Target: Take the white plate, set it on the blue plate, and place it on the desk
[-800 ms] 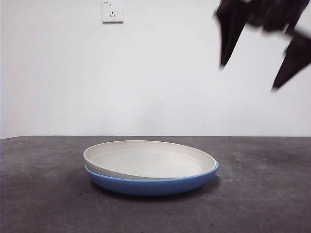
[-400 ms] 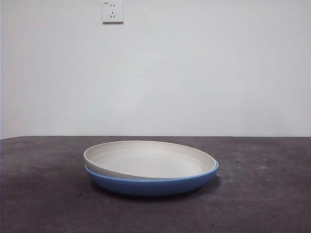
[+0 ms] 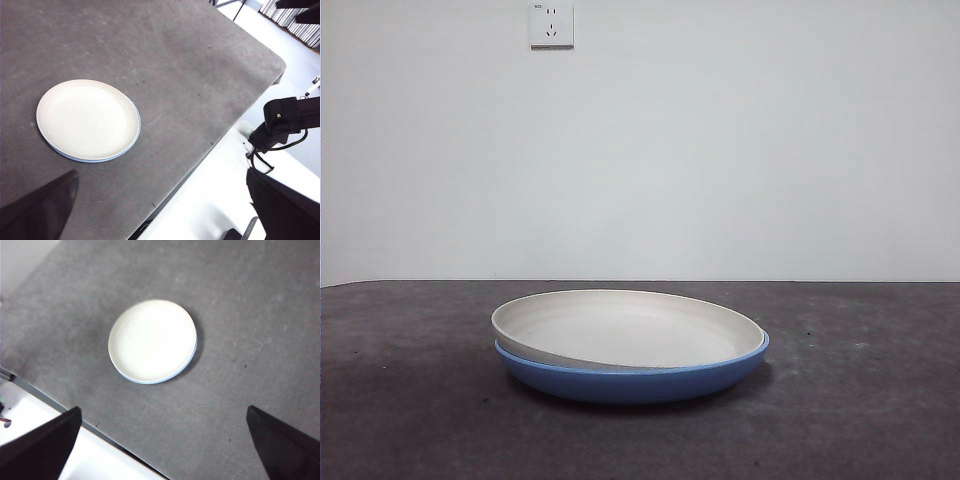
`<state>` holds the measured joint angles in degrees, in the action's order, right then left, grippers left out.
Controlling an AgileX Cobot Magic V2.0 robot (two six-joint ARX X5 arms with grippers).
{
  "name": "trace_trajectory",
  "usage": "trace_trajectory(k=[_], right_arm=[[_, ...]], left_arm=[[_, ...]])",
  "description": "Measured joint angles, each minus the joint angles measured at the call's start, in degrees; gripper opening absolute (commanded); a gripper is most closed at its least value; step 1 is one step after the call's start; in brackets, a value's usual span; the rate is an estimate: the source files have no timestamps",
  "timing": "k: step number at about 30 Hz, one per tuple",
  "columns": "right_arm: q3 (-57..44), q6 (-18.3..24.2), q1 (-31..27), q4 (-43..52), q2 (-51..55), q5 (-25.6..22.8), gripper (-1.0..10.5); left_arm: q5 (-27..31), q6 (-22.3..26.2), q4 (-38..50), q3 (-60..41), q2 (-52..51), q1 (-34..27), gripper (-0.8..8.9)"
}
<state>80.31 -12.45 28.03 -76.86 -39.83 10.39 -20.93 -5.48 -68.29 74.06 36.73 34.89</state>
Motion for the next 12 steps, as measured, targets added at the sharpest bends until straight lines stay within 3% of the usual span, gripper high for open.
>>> trace_trajectory(k=[8, 10, 11, 12], right_arm=[[0.07, 0.2, 0.0, 0.0, 1.68, -0.02, 6.1], [0.07, 0.22, 0.0, 0.0, 1.68, -0.02, 5.7], [0.07, 0.24, 0.0, 0.0, 1.68, -0.13, 4.8], [0.07, 0.2, 0.0, 0.0, 1.68, -0.13, 3.2]], left_arm=[[0.0, 0.0, 0.0, 0.0, 0.0, 0.0, 6.44], [0.0, 0.0, 0.0, 0.0, 0.0, 0.0, 5.05], [0.0, 0.02, 0.0, 0.0, 0.0, 0.0, 3.86], [0.0, 0.04, 0.0, 0.0, 0.0, 0.0, 2.03]])
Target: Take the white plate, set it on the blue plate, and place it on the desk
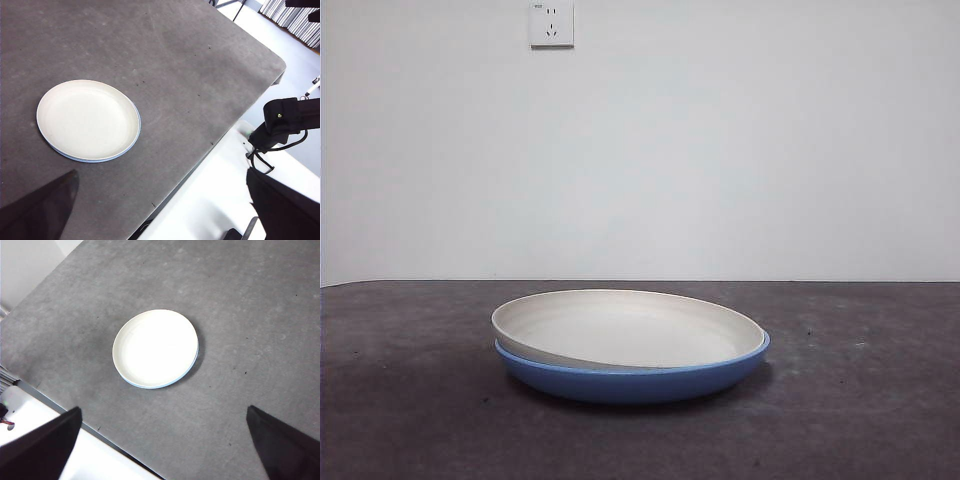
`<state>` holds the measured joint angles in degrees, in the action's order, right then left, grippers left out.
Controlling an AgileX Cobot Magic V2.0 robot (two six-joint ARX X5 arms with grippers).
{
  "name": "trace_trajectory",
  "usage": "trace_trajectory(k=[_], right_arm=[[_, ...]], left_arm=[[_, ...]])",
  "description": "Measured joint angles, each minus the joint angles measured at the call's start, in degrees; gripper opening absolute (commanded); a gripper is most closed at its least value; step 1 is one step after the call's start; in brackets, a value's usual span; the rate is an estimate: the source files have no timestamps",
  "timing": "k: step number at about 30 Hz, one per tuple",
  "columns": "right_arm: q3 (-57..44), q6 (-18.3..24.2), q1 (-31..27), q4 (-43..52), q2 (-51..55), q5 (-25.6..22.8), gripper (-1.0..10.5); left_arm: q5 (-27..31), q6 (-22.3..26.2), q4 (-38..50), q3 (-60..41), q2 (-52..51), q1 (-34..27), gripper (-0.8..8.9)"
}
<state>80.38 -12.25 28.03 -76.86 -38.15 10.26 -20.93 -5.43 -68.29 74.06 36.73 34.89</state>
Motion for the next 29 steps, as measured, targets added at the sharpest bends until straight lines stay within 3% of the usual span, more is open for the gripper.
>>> trace_trajectory(k=[1, 2, 24, 29], right_arm=[[0.0, 0.0, 0.0, 0.0, 0.0, -0.04, 1.5], [0.0, 0.02, 0.0, 0.0, 0.0, -0.04, 0.1], [0.0, 0.26, 0.0, 0.35, 0.0, -0.02, 0.2], [0.0, 0.24, 0.0, 0.35, 0.0, -0.02, 0.2]], left_arm=[[0.0, 0.0, 0.0, 0.0, 0.0, 0.0, 0.24], [0.0, -0.02, 0.0, 0.0, 0.0, 0.0, 0.19], [0.0, -0.04, 0.22, -0.2, 0.02, -0.11, 0.2], [-0.04, -0.04, 3.37, -5.35, 0.07, -4.79, 0.2]])
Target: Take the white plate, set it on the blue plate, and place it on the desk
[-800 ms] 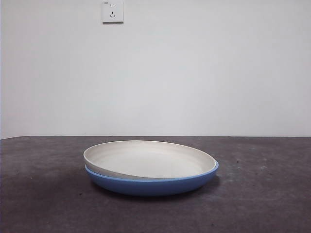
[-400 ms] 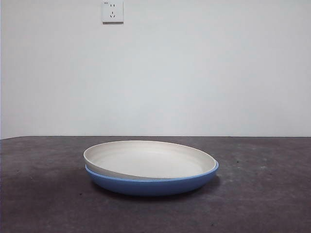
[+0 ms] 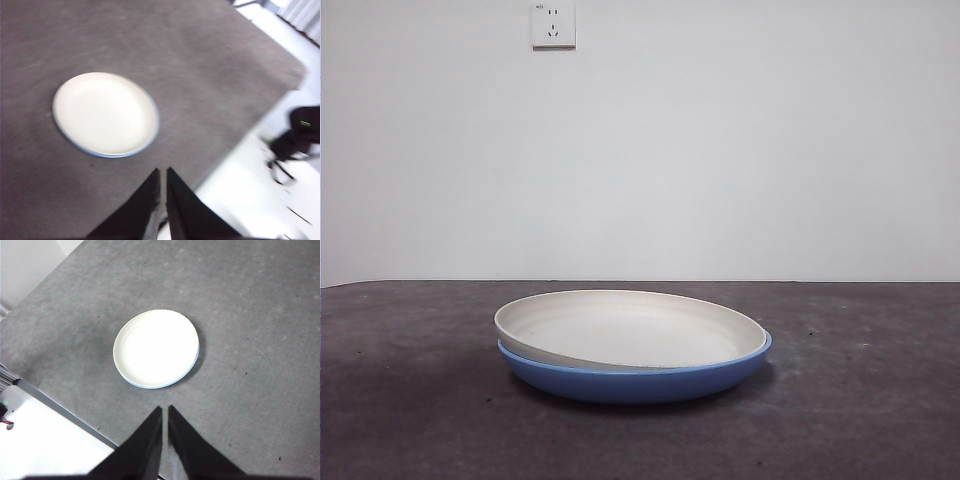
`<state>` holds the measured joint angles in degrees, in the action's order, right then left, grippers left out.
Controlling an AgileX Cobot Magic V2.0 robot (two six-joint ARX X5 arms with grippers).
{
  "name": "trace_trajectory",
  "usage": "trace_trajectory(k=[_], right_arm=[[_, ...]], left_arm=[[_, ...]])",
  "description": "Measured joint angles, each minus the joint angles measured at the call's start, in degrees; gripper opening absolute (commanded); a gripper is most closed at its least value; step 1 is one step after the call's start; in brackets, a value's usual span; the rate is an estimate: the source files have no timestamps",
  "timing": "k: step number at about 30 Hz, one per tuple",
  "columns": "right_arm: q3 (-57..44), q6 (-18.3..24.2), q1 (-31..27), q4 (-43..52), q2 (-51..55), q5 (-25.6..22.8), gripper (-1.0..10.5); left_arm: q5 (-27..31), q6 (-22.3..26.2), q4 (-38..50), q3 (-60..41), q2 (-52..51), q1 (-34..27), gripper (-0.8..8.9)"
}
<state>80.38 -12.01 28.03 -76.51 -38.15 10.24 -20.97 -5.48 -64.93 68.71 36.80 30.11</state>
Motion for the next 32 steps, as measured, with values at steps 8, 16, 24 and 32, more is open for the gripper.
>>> trace_trajectory(k=[8, 16, 24, 32], right_arm=[[0.0, 0.02, 0.0, 0.0, 0.0, 0.0, 0.2], [0.0, 0.02, 0.0, 0.0, 0.0, 0.0, 0.2], [0.0, 0.02, 0.0, 0.0, 0.0, 0.0, 0.2], [0.0, 0.02, 0.0, 0.0, -0.02, 0.0, 0.2]], left_arm=[[3.76, 0.24, 26.12, -26.12, -7.67, -11.96, 0.19], [21.35, 0.02, 57.33, -51.63, -22.53, -19.76, 0.19], [23.85, 0.02, 54.34, -59.8, -33.33, -22.88, 0.19], [23.89, 0.5, 49.05, -62.69, -36.57, -25.92, 0.19]])
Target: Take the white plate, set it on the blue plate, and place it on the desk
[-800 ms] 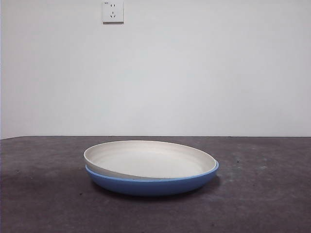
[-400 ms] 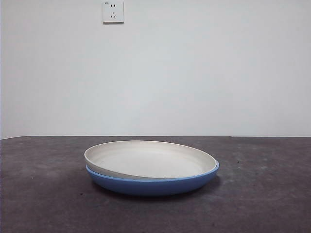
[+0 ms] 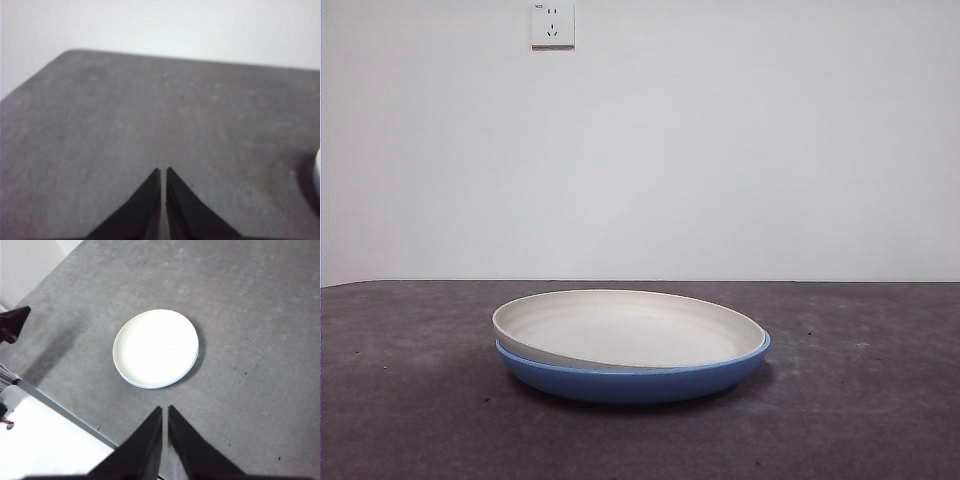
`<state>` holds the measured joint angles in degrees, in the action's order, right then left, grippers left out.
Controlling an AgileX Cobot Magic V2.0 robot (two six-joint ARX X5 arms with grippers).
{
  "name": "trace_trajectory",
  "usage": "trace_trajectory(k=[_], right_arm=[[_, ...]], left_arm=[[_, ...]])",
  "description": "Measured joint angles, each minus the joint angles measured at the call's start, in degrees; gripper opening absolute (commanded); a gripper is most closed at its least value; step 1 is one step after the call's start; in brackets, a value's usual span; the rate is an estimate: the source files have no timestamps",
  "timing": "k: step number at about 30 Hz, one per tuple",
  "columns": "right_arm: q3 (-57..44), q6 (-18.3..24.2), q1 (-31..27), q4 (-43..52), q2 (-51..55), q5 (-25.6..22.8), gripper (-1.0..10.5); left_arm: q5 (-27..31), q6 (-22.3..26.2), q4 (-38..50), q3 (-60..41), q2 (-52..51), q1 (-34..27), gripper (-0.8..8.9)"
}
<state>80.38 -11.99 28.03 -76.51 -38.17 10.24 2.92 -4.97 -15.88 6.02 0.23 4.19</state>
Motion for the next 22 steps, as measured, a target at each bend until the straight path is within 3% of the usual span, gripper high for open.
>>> trace_trajectory(k=[22], right_arm=[[0.0, 0.0, 0.0, 0.0, 0.0, 0.0, 0.2]], left_arm=[[0.0, 1.05, 5.68, -4.17, 0.02, -1.92, 0.19]])
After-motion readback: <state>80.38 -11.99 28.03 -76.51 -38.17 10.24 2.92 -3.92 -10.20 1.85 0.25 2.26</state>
